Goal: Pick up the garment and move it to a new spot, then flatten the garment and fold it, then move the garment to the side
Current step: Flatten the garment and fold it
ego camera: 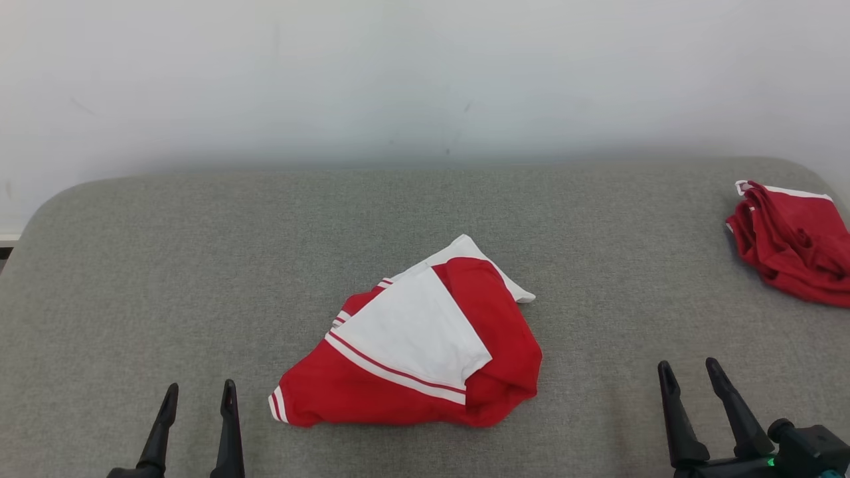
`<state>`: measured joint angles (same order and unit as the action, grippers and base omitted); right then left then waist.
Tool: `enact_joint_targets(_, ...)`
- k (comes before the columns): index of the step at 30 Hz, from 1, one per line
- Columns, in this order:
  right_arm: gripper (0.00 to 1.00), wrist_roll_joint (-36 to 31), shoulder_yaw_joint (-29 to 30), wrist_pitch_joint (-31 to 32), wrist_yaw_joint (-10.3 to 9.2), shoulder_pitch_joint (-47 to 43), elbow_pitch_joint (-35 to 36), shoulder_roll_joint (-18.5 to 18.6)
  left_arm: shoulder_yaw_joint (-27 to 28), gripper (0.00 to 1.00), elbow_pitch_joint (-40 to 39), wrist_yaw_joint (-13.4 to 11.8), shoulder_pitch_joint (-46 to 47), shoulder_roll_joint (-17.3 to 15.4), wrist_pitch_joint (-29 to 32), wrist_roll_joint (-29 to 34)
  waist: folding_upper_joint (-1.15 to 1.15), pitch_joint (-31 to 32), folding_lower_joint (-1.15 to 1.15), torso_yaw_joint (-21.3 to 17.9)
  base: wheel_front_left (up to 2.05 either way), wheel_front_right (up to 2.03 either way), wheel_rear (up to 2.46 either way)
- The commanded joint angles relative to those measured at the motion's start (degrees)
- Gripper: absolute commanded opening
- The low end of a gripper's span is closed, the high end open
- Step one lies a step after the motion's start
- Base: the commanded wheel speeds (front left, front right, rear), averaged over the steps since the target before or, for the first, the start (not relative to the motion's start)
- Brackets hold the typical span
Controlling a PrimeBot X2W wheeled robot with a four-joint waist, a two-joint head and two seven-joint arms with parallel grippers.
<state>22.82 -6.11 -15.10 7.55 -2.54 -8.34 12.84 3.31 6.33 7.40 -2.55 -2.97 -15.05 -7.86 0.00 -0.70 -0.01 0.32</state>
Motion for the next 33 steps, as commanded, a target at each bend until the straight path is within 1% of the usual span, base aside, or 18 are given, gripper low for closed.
enact_joint_targets(1,1.0,-0.3,-0.3,-0.1,-0.15,-0.4,-0.2,0.0,-0.1,1.0,-0.1,0.0,-0.7,-0.1,-0.2,0.3,0.0,0.0,0.01,0.2,0.0,0.0,0.0)
enact_joint_targets(5,1.0,0.9,-2.5,0.1,-0.15,2.5,-2.2,1.3,-0.9,1.0,0.5,0.0,0.5,0.0,-0.2,0.1,0.0,-0.5,0.01,1.4,0.0,0.0,0.0)
enact_joint_targets(8,1.0,1.6,-4.8,1.6,-0.15,6.1,-4.5,2.6,-1.6,1.0,0.7,0.0,1.4,0.0,-0.2,-0.2,0.0,-1.3,0.01,2.8,0.0,0.0,0.0)
enact_joint_targets(16,1.0,5.4,-12.5,9.2,-0.15,20.5,-13.0,6.4,-3.7,1.0,1.4,0.1,3.3,0.0,-0.2,-0.9,0.0,-4.4,0.01,7.8,0.0,0.0,0.0)
enact_joint_targets(22,1.0,10.9,-17.7,15.1,-0.15,30.1,-20.2,8.4,-5.7,1.0,2.2,0.0,4.8,0.1,-0.2,-2.2,0.0,-6.1,0.01,11.8,0.0,0.0,0.0)
enact_joint_targets(24,1.0,13.6,-18.9,16.7,-0.15,32.7,-22.3,8.4,-6.3,1.0,2.3,-0.3,5.4,0.1,-0.2,-2.8,0.0,-6.5,0.01,12.9,0.0,0.0,0.0)
enact_joint_targets(28,1.0,17.2,-22.0,20.3,-0.15,36.1,-26.2,9.4,-7.5,1.0,2.7,-0.7,5.9,0.1,-0.2,-3.7,0.0,-7.1,0.01,14.7,0.0,0.0,0.0)
enact_joint_targets(32,1.0,20.1,-24.9,23.5,-0.15,38.5,-29.7,10.1,-8.2,1.0,2.8,-0.9,6.4,0.1,-0.2,-4.2,0.0,-7.6,0.01,15.6,0.0,0.0,0.0)
enact_joint_targets(33,1.0,20.1,-24.9,23.5,-0.15,38.5,-29.7,10.1,-8.2,1.0,2.8,-0.9,6.4,0.1,-0.2,-4.2,0.0,-7.6,0.01,15.6,0.0,0.0,0.0)
